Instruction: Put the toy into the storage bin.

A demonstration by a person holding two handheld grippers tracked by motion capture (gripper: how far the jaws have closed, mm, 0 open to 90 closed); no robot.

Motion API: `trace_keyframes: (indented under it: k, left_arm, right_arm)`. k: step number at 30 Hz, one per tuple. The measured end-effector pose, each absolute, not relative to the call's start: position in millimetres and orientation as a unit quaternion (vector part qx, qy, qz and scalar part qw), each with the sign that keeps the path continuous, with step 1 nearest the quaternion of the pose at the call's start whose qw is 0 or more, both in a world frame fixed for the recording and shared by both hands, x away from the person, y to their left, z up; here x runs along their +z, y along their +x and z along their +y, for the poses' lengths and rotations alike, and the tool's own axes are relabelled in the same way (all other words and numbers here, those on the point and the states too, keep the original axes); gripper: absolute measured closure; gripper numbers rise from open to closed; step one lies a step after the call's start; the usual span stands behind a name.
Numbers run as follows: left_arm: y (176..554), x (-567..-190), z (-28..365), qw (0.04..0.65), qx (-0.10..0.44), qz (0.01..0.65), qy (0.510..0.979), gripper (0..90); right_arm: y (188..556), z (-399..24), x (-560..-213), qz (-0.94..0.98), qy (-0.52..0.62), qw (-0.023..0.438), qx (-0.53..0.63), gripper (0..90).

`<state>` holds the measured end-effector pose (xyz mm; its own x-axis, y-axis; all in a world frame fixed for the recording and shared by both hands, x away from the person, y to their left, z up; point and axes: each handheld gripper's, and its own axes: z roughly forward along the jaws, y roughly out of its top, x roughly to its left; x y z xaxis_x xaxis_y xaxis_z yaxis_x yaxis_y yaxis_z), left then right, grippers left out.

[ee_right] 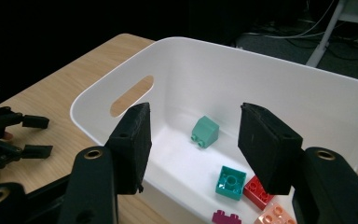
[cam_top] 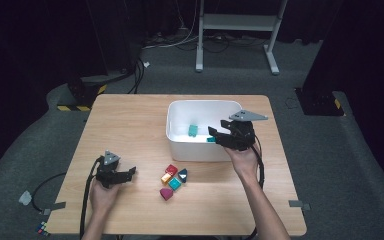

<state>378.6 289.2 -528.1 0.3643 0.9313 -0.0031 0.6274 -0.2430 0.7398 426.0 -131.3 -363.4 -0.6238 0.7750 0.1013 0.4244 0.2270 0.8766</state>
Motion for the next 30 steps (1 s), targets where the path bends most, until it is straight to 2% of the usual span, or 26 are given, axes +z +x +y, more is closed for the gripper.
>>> trace_keyframes:
  k: [16,30]
  left_arm:
    - [379,-528,289,0.335,0.227,0.517,0.755,19.8]
    - [378,-528,289,0.334,0.227,0.516,0.755,19.8]
  right_arm:
    - [385,-129,-384,0.768,0.371,0.178,0.491,42.9]
    - [371,-107,-439,0.779,0.378,0.148,0.478,42.1]
